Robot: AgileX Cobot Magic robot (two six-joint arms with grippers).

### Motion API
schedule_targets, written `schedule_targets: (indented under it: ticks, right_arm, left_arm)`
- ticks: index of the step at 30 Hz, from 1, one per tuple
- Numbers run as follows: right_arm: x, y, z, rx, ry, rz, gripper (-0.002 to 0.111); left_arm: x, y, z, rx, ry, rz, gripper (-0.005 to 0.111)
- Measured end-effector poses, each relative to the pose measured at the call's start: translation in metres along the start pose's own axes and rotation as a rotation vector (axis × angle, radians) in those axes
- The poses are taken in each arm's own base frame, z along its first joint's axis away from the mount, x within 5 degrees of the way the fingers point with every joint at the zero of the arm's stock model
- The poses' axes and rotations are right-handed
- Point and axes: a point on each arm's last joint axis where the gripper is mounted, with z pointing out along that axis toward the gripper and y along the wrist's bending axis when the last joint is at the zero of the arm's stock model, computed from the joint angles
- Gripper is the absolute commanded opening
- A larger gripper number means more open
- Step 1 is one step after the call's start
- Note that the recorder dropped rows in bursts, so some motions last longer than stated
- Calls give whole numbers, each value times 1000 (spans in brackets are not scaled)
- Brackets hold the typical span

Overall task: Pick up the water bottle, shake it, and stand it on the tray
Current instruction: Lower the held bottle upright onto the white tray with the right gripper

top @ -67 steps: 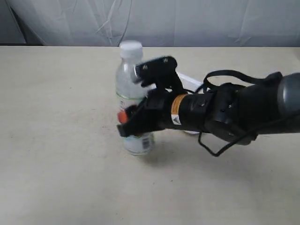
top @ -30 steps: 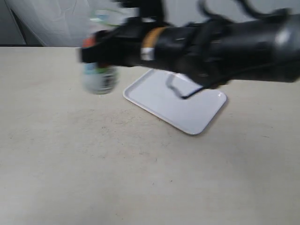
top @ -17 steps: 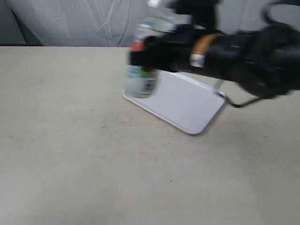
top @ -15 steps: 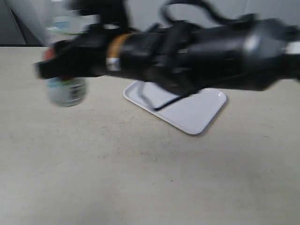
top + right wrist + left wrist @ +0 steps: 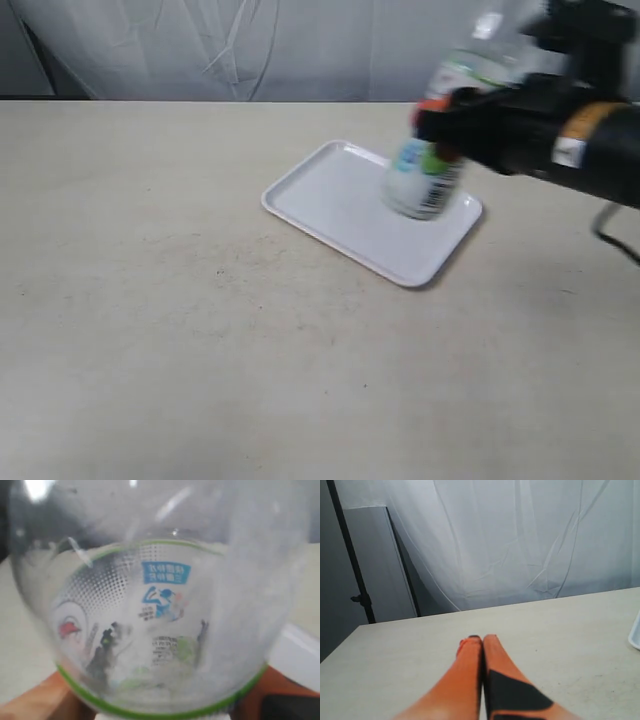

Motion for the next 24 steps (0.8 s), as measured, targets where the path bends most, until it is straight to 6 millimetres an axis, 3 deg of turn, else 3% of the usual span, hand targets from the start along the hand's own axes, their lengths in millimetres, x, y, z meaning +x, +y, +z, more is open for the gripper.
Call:
schedule_targets:
  ticks: [3, 5, 7, 8, 10, 14, 16, 18, 22, 24]
  right_arm:
    - [-8, 97, 57, -250, 12, -112, -1]
    - [0, 161, 78, -368, 36, -196, -1]
    - [6, 200, 84, -397, 79, -304, -1]
    - [5, 203, 84, -384, 96, -332, -1]
    - [-4, 182, 80, -314, 120, -325, -1]
    - [-11, 77, 58, -105, 131, -196, -1]
    - [-12, 43, 43, -31, 123, -155, -1]
    - [-17, 35, 35, -17, 97, -158, -1]
    - [-33, 39, 32, -56, 2, -156, -1]
    - [-38, 29, 32, -33, -20, -139, -1]
  left_arm:
    - [0, 0, 0, 0, 0, 0, 0]
    - [0, 0, 0, 2, 0, 0, 0]
    - [0, 0, 0, 4, 0, 0, 0]
    - [0, 0, 0, 4, 0, 0, 0]
    - [0, 0, 0, 4, 0, 0, 0]
    - [0, 0, 0, 4, 0, 0, 0]
    - [0, 0, 0, 4, 0, 0, 0]
    - [0, 0, 0, 4, 0, 0, 0]
    - [0, 0, 0, 4, 0, 0, 0]
    - [0, 0, 0, 4, 0, 0, 0]
